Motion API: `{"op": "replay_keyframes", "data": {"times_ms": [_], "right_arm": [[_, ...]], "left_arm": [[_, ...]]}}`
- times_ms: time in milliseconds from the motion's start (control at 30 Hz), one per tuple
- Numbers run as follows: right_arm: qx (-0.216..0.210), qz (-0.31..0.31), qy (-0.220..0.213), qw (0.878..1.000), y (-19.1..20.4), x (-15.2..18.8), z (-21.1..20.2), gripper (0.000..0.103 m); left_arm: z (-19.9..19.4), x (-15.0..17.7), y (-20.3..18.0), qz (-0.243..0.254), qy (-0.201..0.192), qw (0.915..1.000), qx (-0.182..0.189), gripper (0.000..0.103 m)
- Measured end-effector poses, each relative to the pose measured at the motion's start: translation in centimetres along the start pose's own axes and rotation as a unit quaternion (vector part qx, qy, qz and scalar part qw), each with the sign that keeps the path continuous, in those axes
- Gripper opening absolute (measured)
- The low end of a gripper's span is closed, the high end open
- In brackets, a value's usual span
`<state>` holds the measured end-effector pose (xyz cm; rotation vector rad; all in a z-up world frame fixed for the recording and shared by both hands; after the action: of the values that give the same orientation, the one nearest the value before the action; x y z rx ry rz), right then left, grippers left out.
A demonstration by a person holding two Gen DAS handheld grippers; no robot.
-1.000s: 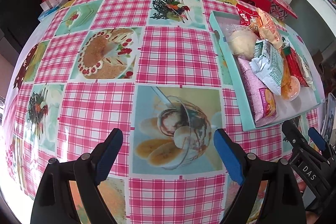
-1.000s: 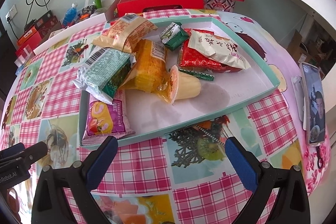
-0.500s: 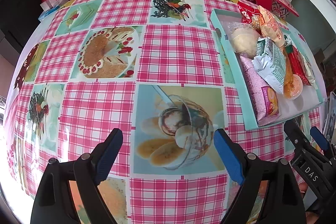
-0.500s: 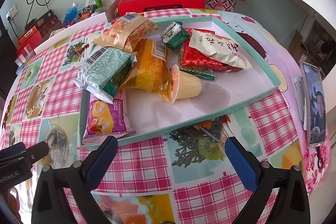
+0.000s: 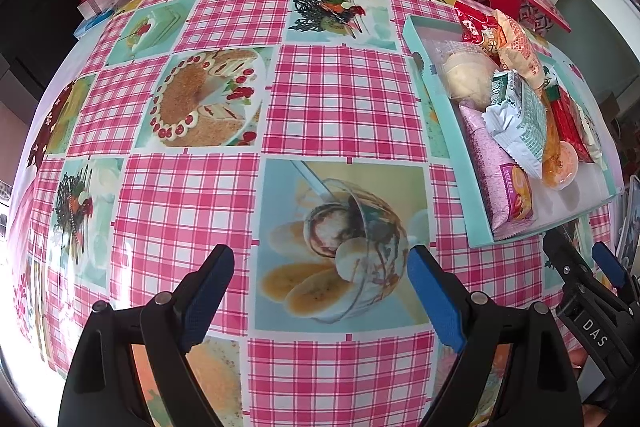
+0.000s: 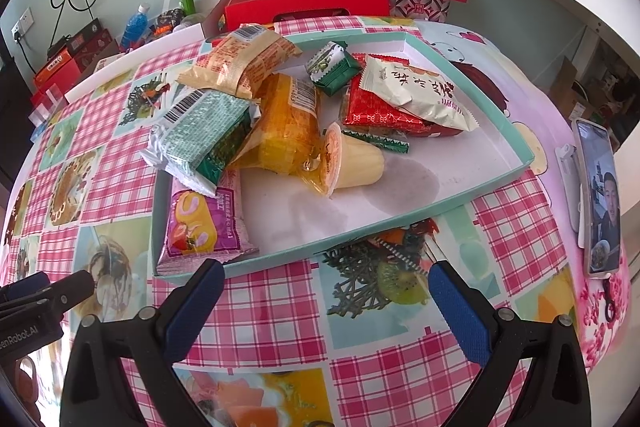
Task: Organize snacks
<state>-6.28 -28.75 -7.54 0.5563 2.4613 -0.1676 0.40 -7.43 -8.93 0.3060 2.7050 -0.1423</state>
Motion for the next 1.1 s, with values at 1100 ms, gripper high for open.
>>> {"op": "replay_keyframes", "data": {"times_ms": [1100], "right_arm": [[0.013, 0.014, 0.0, 1.0, -0.83, 0.04, 0.0, 0.103]], "left_arm": [[0.19, 0.07, 0.09, 0.001, 0.002, 1.0, -0.001, 0.089]]}}
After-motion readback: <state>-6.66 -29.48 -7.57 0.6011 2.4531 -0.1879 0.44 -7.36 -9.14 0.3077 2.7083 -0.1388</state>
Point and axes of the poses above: each gripper's, at about its wrist camera, not at the fingertips, and z roughly the way its jaws point, y to its left, x to its underside, the point moved 5 cm from there along z, roughly the way its jaws point, and after that the axes turned 5 degrees about -y, right-handed, at the moved point
